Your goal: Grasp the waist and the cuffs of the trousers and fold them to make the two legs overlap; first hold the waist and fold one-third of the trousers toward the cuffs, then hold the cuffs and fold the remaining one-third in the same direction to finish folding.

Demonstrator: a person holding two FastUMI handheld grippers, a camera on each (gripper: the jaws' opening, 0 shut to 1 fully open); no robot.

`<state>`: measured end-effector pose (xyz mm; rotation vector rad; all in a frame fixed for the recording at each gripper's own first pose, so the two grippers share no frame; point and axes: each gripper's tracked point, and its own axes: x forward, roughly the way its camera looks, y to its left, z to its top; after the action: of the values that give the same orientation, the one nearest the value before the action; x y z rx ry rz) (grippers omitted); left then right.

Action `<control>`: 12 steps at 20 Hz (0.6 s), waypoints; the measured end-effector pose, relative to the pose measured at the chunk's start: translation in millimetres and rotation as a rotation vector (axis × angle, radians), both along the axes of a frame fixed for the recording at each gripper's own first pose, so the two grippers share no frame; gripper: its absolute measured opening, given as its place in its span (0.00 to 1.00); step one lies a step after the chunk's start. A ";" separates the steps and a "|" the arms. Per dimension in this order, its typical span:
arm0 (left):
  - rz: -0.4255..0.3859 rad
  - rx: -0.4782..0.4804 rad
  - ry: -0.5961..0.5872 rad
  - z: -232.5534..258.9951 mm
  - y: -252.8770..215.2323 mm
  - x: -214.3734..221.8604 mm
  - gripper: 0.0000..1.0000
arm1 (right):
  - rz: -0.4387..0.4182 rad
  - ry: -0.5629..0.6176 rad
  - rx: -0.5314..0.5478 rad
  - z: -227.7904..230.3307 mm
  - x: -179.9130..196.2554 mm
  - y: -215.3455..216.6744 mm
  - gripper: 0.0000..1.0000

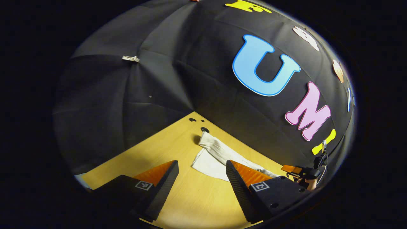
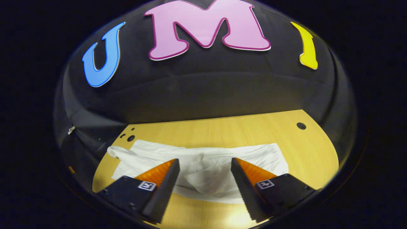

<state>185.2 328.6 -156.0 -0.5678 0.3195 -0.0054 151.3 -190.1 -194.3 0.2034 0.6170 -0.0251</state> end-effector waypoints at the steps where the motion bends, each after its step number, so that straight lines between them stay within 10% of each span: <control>1: -0.028 0.021 0.037 -9.1 -7.7 12.8 0.96 | 0.017 -0.001 -0.020 11.6 -11.3 -11.9 0.99; 12: -0.026 -0.019 0.080 -59.9 -63.9 188.6 0.95 | -0.042 -0.022 -0.179 81.1 -165.9 -135.8 0.98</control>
<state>373.9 264.7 -216.0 -0.5834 0.4050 -0.0110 -14.7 -325.9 -113.2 0.0433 0.5851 -0.1181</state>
